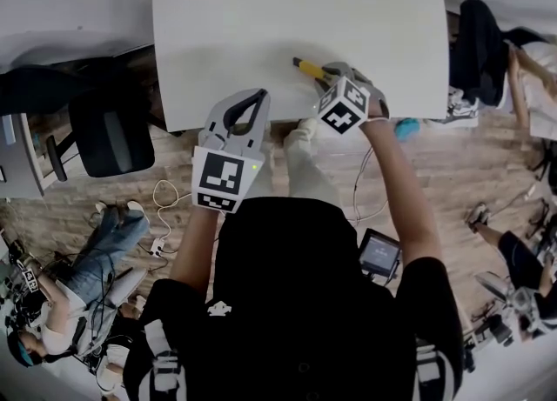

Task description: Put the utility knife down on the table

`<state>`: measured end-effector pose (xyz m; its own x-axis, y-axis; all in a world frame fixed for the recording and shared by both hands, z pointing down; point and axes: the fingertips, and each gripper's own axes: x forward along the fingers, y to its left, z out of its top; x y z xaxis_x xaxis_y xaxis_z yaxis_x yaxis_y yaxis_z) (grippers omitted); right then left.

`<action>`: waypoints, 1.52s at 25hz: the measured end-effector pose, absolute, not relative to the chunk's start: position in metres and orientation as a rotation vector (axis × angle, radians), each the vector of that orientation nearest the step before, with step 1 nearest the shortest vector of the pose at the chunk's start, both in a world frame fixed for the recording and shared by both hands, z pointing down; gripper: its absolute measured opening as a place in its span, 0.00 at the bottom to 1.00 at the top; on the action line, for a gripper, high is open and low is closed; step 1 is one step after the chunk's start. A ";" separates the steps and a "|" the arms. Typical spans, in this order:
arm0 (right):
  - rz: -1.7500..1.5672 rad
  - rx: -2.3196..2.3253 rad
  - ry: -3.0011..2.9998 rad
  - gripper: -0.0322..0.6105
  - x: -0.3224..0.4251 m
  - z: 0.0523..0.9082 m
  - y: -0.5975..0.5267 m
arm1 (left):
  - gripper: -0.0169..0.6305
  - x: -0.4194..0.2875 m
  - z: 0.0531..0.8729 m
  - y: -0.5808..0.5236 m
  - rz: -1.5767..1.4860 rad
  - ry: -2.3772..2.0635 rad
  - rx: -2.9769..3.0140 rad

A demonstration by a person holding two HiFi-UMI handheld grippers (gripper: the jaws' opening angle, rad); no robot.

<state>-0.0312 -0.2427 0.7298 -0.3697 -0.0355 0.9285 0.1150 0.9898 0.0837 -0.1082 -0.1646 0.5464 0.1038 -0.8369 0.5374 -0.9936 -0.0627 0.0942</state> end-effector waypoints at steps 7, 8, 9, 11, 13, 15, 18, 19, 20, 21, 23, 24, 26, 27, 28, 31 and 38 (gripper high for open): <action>-0.109 -0.061 -1.934 0.27 -0.031 0.734 -0.243 | 0.05 -0.106 0.553 -0.164 0.483 -1.765 1.953; -0.108 -0.060 -1.932 0.27 -0.031 0.734 -0.243 | 0.05 -0.106 0.553 -0.164 0.482 -1.764 1.955; -0.111 -0.060 -1.932 0.27 -0.031 0.734 -0.244 | 0.05 -0.106 0.552 -0.164 0.482 -1.764 1.956; -0.117 -0.059 -1.938 0.27 -0.032 0.733 -0.243 | 0.05 -0.107 0.551 -0.164 0.485 -1.764 1.958; -0.113 -0.056 -1.945 0.27 -0.033 0.732 -0.242 | 0.05 -0.108 0.552 -0.163 0.492 -1.762 1.960; -0.114 -0.052 -1.947 0.27 -0.034 0.733 -0.243 | 0.05 -0.108 0.553 -0.163 0.497 -1.756 1.969; -0.104 -0.057 -1.954 0.28 -0.032 0.731 -0.243 | 0.05 -0.103 0.549 -0.162 0.500 -1.742 1.988; -0.093 -0.056 -1.963 0.28 -0.031 0.729 -0.243 | 0.05 -0.102 0.547 -0.163 0.498 -1.742 1.995; -0.082 -0.053 -1.974 0.29 -0.032 0.726 -0.244 | 0.05 -0.101 0.545 -0.164 0.496 -1.743 2.002; -0.071 -0.048 -1.985 0.29 -0.033 0.722 -0.245 | 0.05 -0.102 0.543 -0.165 0.491 -1.746 2.009; -0.052 -0.029 -2.009 0.29 -0.033 0.712 -0.246 | 0.05 -0.103 0.537 -0.165 0.478 -1.759 2.016; -0.042 -0.016 -2.022 0.29 -0.032 0.705 -0.247 | 0.05 -0.103 0.533 -0.165 0.471 -1.768 2.017; -0.020 0.019 -2.053 0.28 -0.031 0.689 -0.249 | 0.05 -0.103 0.524 -0.167 0.461 -1.785 2.027; -0.012 0.041 -2.071 0.27 -0.031 0.681 -0.252 | 0.05 -0.104 0.519 -0.169 0.457 -1.792 2.035; -0.009 0.063 -2.087 0.25 -0.032 0.674 -0.255 | 0.05 -0.104 0.515 -0.171 0.453 -1.797 2.043; -0.006 0.112 -2.127 0.22 -0.032 0.651 -0.258 | 0.05 -0.104 0.503 -0.175 0.454 -1.800 2.070; 0.010 0.255 -2.222 0.15 -0.031 0.598 -0.271 | 0.05 -0.112 0.473 -0.191 0.460 -1.827 2.141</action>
<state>-0.0309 -0.2705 0.5978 -0.5970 -0.1797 0.7818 -0.1864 0.9790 0.0827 -0.1117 -0.1912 0.4726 0.1450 -0.8958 0.4201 -0.9880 -0.1543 0.0119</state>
